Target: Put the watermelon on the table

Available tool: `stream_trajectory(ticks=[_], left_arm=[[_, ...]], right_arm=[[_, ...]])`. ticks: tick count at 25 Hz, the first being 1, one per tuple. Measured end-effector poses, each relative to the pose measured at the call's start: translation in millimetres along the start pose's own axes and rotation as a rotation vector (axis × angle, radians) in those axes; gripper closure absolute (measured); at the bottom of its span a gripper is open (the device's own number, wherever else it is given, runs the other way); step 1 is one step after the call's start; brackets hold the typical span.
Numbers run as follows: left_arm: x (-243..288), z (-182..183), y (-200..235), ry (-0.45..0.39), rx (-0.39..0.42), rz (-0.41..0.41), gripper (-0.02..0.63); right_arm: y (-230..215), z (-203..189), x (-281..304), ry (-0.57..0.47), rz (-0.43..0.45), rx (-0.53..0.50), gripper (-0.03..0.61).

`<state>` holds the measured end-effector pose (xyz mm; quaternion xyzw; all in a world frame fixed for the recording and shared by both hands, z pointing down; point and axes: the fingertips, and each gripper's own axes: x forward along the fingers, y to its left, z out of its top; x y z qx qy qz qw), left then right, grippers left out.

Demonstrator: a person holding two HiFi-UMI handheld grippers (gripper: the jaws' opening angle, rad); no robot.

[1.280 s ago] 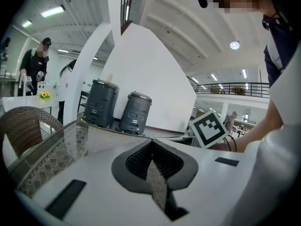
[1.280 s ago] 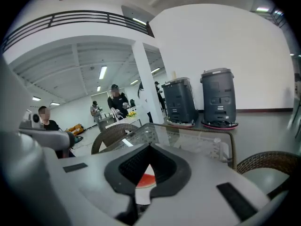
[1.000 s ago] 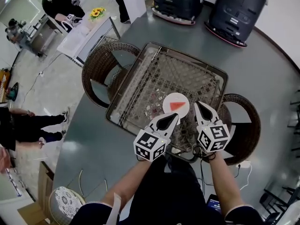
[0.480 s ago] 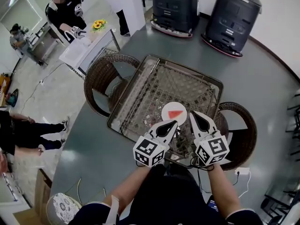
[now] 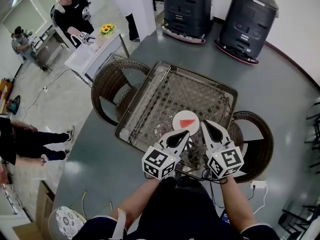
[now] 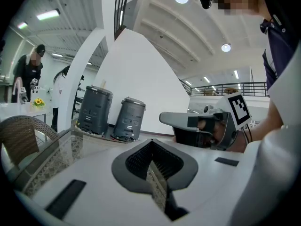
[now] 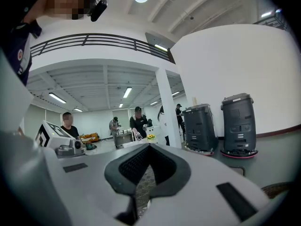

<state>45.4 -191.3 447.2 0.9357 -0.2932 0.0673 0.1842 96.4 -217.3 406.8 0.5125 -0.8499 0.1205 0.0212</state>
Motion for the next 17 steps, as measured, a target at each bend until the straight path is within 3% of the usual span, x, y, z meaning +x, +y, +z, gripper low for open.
stream_trajectory(ticks=[17], left_arm=[[-3.9,-4.2,-4.6,-0.008,0.0,0.01,0.611]], right_arm=[[3.0,-2.5,-8.5,-0.02,-0.003,0.002,0.575]])
